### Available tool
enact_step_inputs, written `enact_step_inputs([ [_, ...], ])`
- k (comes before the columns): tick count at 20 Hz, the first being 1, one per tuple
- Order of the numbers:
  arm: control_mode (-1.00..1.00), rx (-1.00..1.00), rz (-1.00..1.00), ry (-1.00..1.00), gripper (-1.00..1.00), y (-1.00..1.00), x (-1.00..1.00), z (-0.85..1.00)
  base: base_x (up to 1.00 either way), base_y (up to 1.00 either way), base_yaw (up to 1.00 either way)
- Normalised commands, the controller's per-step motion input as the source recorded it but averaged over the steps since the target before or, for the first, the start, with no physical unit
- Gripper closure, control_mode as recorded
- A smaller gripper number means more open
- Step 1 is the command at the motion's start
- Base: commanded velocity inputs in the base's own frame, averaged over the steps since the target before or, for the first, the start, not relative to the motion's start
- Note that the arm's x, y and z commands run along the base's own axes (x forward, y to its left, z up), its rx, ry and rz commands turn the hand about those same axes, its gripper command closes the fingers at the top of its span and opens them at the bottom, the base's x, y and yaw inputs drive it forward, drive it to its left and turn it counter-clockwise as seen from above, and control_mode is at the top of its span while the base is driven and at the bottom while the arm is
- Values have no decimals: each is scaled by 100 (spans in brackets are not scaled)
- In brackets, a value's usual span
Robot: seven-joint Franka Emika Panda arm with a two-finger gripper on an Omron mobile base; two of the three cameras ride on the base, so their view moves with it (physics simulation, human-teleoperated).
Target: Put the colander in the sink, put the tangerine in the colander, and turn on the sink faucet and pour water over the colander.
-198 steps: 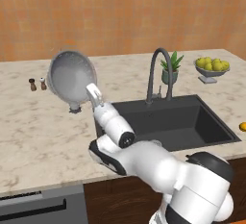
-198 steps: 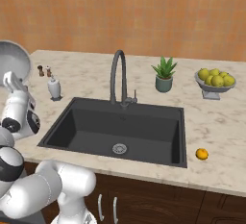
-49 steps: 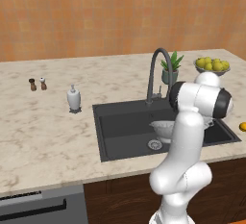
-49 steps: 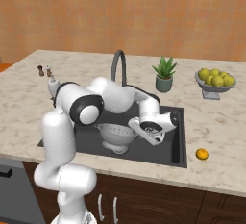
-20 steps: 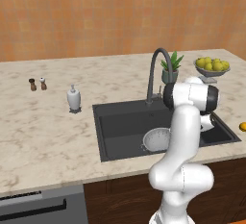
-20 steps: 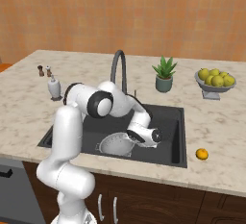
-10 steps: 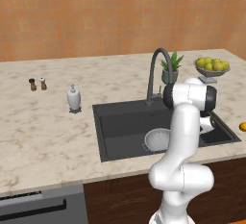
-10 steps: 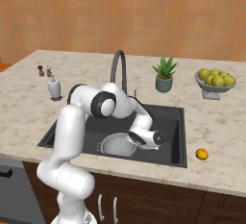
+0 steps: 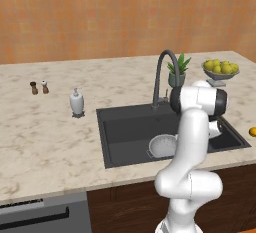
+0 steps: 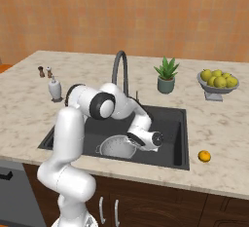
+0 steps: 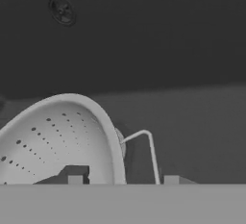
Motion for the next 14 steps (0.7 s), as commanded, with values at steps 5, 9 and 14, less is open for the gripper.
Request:
enact_step_inputs([
  [5,-100,0,-5,2,-100,-10,0,66,0,0,0],
  [9,-100,-2,-8,0,-100,-49,-14,99,0,0,0],
  [14,-100,-7,-13,0,-100,-95,-63,100,0,0,0],
])
